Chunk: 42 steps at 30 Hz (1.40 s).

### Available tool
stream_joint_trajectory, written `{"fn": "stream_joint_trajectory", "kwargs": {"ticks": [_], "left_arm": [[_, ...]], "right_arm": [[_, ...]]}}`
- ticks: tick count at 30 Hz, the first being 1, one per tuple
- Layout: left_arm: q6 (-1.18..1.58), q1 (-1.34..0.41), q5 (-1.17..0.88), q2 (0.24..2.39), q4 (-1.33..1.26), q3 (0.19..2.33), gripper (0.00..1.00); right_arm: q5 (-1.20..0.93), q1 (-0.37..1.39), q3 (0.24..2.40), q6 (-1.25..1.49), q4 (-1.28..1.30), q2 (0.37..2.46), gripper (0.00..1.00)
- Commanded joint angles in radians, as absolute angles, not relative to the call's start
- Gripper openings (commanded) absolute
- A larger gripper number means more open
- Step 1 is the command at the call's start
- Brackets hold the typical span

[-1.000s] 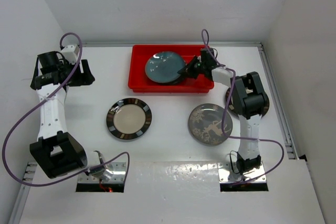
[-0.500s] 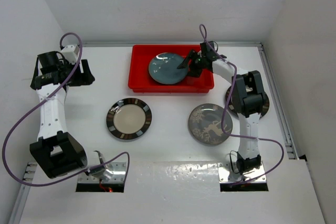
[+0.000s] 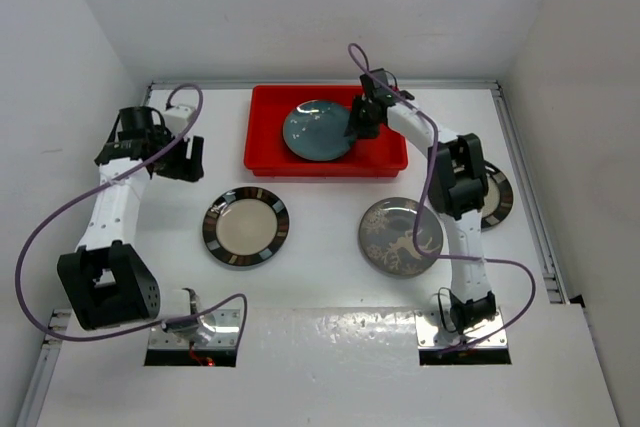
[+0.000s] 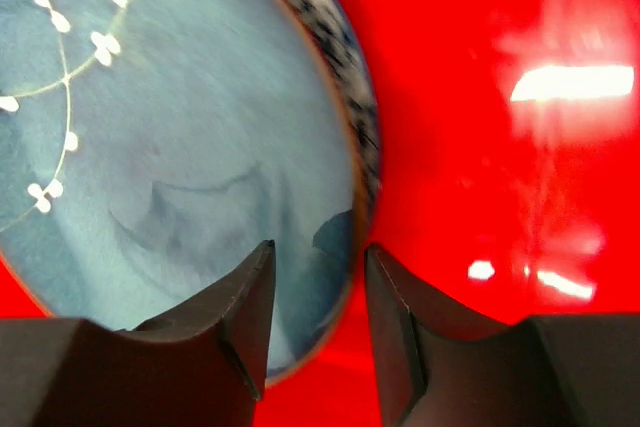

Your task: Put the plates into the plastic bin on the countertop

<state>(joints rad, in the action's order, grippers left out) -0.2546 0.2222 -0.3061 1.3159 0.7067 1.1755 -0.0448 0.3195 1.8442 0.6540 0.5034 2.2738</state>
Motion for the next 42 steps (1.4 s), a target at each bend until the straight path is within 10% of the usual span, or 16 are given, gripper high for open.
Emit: {"fn": "stream_joint_trajectory", "kwargs": {"ticks": [1,30,33,42], "left_arm": [[-0.337,0.212,-0.267,1.330,0.739,1.138,0.75],[-0.560,0.138,-0.391,1.727,0.683,0.971,0.80],[-0.584,0.138,-0.434,1.765,0.683,0.960,0.72],[-0.618,0.201,-0.574,1.904,0.781,1.044,0.08]], "right_arm": [[0.044,0.353,1.945,0.559,0.537,2.330,0.39],[0.026,0.302,1.635,0.538,0.448,1.872,0.62],[0.005,0.273,1.549,0.561,0.431,1.810,0.62],[0.032,0.204,1.181,0.560,0.374,1.503,0.63]]}}
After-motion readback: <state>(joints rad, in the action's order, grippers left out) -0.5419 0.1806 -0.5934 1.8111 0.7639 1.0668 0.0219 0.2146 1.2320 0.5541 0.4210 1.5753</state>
